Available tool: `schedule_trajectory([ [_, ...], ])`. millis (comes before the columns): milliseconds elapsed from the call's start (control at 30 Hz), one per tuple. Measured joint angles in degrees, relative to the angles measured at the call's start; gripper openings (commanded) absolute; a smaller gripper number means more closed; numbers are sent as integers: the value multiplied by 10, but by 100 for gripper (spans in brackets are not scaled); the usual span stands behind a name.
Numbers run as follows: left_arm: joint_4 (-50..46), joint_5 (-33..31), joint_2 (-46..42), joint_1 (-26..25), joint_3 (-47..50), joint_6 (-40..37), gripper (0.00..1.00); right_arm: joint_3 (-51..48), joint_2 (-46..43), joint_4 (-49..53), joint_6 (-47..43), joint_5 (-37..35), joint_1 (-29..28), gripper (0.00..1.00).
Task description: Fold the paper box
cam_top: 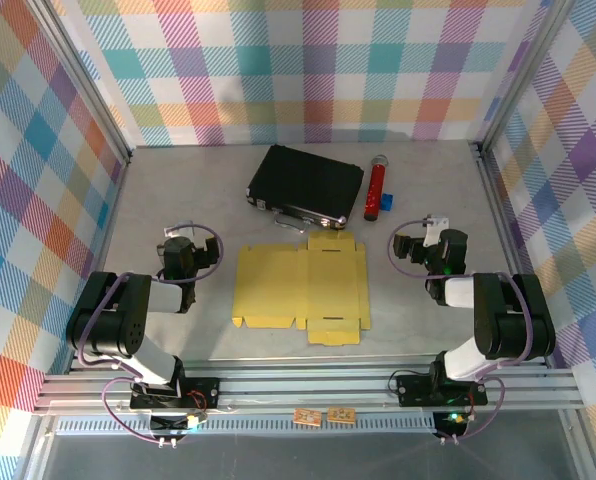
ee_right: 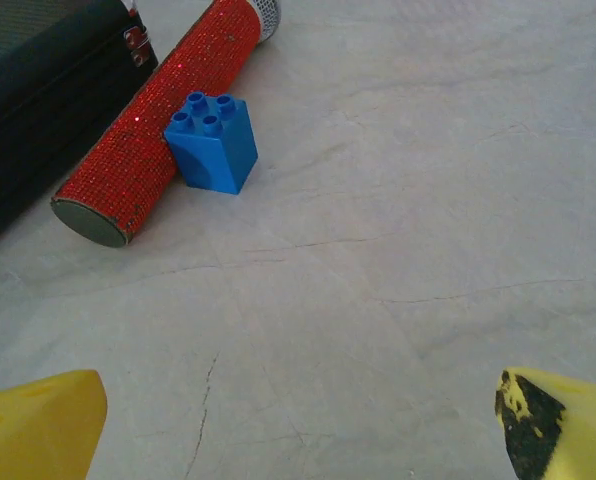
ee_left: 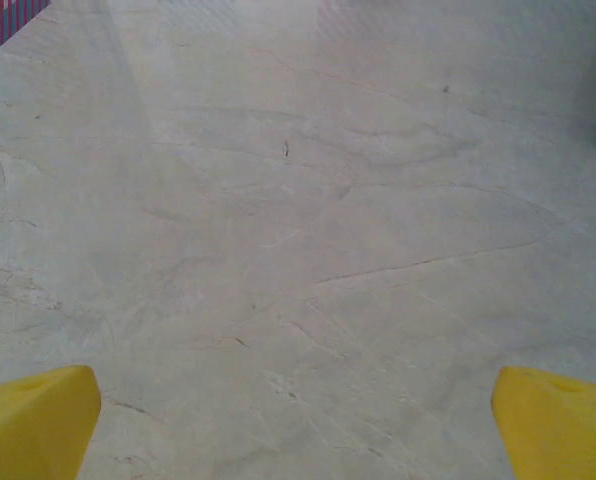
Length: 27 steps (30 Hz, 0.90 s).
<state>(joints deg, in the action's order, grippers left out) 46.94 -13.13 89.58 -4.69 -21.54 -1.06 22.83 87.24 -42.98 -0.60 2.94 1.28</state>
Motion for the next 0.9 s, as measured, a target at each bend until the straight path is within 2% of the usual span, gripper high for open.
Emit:
schedule_trajectory([
  [900,15,0,3,-2,-1,2,100,1,1,-12,2,8,-2,99],
])
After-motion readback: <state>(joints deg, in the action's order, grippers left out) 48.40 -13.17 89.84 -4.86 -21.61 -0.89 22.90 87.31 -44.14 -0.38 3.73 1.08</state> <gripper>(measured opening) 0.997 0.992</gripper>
